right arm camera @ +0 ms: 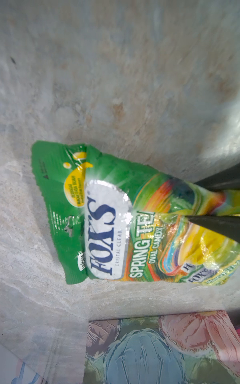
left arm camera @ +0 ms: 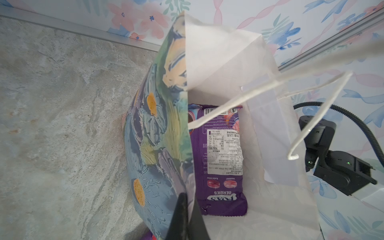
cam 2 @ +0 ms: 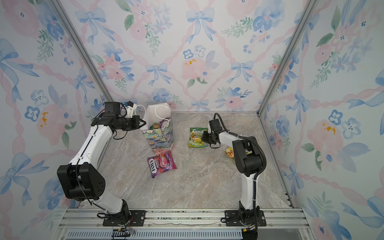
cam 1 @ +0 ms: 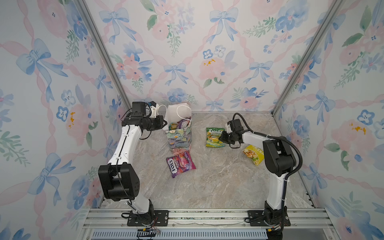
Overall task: Place the snacks into the paper bag
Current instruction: 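Lower the right gripper onto the green Fox's Spring Tea packet and grasp it, then lift the green packet with the right gripper and carry it over the bag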
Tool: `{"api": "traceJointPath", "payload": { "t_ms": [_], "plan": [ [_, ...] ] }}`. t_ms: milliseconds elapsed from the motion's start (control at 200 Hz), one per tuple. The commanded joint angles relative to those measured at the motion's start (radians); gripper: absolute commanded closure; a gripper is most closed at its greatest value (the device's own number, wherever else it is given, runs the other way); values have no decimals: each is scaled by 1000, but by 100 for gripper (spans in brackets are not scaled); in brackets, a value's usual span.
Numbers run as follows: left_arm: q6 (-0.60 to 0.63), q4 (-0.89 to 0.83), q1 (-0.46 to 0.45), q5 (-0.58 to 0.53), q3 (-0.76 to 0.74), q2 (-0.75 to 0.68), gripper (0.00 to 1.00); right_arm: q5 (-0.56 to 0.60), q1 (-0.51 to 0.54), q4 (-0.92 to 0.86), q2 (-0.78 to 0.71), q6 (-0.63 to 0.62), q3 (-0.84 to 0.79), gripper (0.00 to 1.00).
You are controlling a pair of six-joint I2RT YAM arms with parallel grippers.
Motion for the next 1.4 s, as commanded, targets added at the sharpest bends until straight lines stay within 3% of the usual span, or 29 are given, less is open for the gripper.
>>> {"api": "traceJointPath", "payload": {
  "t_ms": [0, 800, 1395],
  "plan": [
    [8, 3, 7, 22, -9, -15, 100, -14, 16, -16, -53, 10, -35, 100],
    [8, 3, 7, 16, -10, -18, 100, 34, 77, -86, -429, 4, -121, 100],
    [5, 3, 8, 18, -9, -16, 100, 204, 322, -286, -758, -53, -20, 100]
  ]
}}
